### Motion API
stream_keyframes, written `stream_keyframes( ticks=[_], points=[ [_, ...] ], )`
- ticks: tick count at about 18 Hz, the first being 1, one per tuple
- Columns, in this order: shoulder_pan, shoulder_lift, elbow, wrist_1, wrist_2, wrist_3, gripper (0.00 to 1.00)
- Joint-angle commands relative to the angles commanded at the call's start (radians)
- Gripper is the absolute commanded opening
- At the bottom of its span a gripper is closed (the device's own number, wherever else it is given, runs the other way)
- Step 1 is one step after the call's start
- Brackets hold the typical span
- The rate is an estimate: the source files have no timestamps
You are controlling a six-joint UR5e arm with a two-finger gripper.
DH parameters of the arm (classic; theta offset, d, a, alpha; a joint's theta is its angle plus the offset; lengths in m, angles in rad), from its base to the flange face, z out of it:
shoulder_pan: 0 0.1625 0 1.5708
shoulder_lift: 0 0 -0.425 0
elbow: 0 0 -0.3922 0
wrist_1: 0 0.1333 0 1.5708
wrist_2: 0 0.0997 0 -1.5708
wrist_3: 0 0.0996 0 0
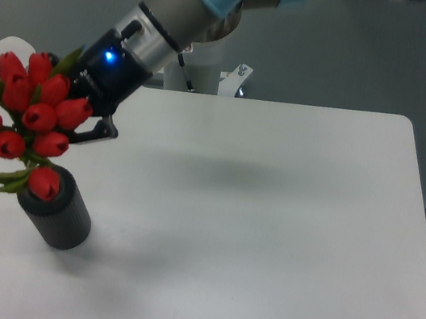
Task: Pick up the flowers from the vase
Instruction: 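Lift the gripped tulip bunch up out of the grey vase, then carry the tulip bunch away from the vase over the table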
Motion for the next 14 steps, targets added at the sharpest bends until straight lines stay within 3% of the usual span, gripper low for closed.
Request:
stream_keyframes(
  ticks=[5, 8, 14],
  points=[
    [0.044, -0.003, 0.057, -0.003, -0.014, -0.005, 0.32],
    [0.107, -0.024, 0.087, -0.002, -0.014, 0.006, 0.32],
    [0.213, -0.170, 0.224, -0.003, -0.006, 0.014, 0.32]
  ],
)
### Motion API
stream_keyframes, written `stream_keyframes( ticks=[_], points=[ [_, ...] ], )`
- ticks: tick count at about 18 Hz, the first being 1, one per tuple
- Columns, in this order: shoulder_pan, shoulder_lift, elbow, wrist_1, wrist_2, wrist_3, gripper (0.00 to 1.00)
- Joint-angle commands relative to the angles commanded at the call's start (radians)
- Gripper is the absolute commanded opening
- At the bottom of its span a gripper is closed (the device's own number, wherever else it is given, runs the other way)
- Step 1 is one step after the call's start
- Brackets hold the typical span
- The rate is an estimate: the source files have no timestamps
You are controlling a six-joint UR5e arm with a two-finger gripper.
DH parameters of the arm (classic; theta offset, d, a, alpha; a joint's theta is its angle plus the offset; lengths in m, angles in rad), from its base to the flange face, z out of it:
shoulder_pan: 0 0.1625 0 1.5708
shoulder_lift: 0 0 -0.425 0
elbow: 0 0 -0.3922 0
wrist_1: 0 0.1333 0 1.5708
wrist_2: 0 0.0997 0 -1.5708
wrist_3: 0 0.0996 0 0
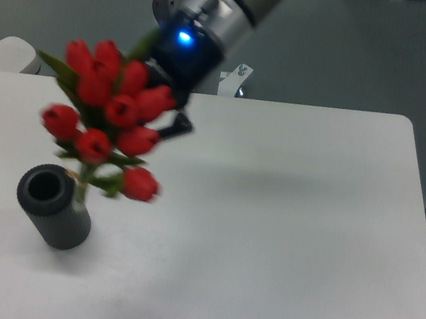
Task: Pick up the flowers from the vase
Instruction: 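Carry the tulip bunch away from the vase over the table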
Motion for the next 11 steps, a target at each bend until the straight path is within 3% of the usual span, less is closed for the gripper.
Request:
stream_keyframes(
  ticks=[5, 11],
  points=[
    [0.043, -0.100, 0.061, -0.002, 0.002, 0.089, 0.32],
    [0.063, -0.123, 0.060, -0.002, 0.055, 0.167, 0.32]
  ],
)
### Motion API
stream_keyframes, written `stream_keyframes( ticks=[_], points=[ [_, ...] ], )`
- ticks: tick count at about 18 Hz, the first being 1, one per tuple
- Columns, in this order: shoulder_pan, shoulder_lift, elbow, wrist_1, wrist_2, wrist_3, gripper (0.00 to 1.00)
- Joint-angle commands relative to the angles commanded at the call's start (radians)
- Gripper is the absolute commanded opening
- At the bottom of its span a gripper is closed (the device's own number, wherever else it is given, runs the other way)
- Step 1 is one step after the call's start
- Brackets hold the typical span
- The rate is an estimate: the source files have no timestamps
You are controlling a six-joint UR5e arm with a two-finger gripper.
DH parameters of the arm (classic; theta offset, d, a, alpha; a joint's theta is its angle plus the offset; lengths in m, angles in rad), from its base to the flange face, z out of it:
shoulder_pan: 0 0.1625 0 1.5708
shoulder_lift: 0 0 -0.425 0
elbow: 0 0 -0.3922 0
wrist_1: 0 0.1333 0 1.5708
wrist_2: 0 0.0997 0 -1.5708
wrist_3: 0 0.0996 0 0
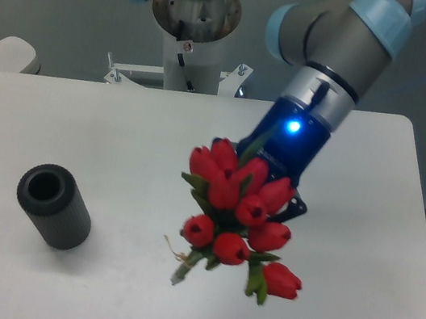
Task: Pick up the flowers from the vase
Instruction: 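Carry the tulip bunch away from the vase over the table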
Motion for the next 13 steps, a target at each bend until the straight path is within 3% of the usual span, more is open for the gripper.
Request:
stream_keyframes(
  ticks=[13],
  points=[
    [0.005, 0.005, -0.061, 0.002, 0.037, 0.121, 0.32]
  ],
)
